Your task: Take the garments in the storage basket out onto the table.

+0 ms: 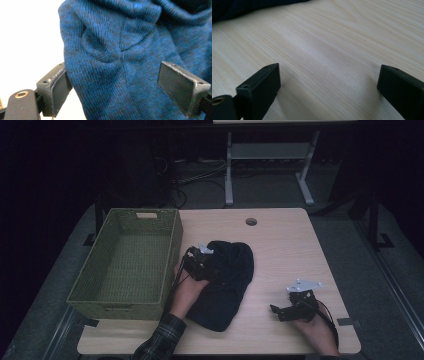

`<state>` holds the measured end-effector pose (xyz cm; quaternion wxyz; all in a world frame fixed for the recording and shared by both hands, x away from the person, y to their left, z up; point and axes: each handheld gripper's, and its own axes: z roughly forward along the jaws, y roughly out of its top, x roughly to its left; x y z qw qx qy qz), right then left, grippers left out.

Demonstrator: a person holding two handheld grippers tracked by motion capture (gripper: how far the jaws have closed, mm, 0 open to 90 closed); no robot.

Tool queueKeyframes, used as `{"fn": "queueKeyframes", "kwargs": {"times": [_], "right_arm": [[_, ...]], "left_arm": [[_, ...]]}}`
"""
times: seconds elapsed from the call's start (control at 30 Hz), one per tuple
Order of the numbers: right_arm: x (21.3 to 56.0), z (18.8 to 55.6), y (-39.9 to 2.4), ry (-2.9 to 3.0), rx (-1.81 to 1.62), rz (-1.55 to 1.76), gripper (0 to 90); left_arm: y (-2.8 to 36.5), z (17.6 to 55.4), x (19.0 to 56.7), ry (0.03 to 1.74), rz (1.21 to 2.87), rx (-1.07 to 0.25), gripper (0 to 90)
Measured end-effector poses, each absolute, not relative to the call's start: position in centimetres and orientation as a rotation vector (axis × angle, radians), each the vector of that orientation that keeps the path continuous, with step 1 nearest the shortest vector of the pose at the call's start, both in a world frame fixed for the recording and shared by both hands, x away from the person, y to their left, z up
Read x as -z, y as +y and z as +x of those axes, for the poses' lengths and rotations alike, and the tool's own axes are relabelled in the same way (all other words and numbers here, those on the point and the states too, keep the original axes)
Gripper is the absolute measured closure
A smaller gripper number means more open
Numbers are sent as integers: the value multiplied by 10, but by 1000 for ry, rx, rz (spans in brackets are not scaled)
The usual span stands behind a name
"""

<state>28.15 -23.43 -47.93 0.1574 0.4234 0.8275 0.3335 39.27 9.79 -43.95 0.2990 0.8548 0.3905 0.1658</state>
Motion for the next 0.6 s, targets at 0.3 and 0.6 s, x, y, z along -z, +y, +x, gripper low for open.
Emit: {"fn": "queueKeyframes", "kwargs": {"times": [0.3,0.6], "right_arm": [[479,281,-234,2366,-957,1228,53],[473,282,-234,2371,-958,1216,155]], "left_arm": [[102,377,415,983,2258,-471,181],[99,363,415,817,2283,-358,617]]}}
